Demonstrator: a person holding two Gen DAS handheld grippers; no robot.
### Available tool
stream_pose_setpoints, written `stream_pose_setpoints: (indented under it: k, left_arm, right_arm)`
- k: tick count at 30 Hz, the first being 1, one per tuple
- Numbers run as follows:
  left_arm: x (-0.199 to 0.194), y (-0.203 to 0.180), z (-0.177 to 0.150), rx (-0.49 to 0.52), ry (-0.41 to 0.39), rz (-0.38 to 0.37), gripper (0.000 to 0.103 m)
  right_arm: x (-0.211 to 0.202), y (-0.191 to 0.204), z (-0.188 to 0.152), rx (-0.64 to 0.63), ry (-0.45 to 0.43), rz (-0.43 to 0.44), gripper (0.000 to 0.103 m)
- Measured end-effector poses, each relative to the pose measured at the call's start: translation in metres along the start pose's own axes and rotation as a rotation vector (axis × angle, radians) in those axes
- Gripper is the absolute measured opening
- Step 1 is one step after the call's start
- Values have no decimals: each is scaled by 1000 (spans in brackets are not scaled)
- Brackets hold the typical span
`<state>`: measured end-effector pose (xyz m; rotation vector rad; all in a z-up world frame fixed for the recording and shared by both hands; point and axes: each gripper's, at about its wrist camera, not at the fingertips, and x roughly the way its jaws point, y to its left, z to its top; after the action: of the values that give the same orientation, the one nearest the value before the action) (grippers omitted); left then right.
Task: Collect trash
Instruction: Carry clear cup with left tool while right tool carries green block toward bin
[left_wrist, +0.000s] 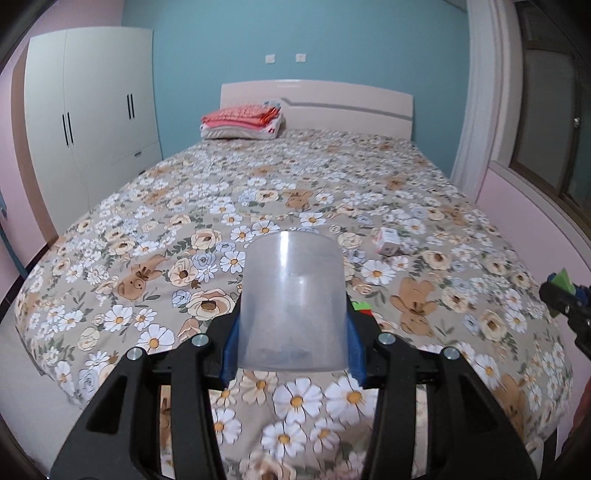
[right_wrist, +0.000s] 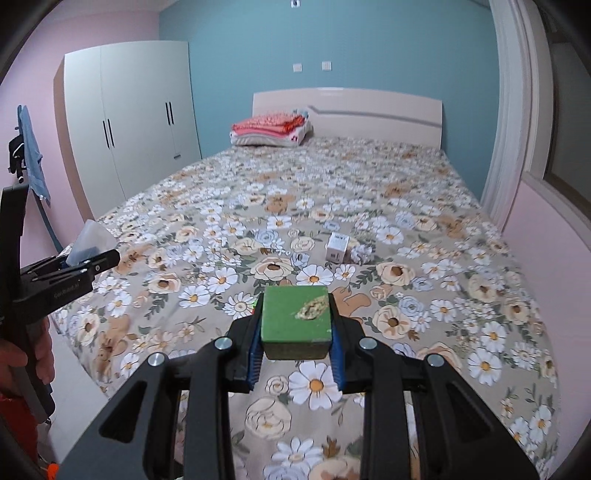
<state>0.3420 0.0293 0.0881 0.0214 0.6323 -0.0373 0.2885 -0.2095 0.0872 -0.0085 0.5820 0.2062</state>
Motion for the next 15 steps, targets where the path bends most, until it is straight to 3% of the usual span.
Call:
stream_pose_setpoints:
  k: [8, 15]
  left_arm:
    - [-83, -17, -28, 59, -76, -42, 47]
    - [-129, -26, -57, 93, -108, -90, 47]
  right_arm:
    - [-68, 10, -20, -21, -62, -4, 32]
    - [-116, 20, -45, -41, -101, 0, 32]
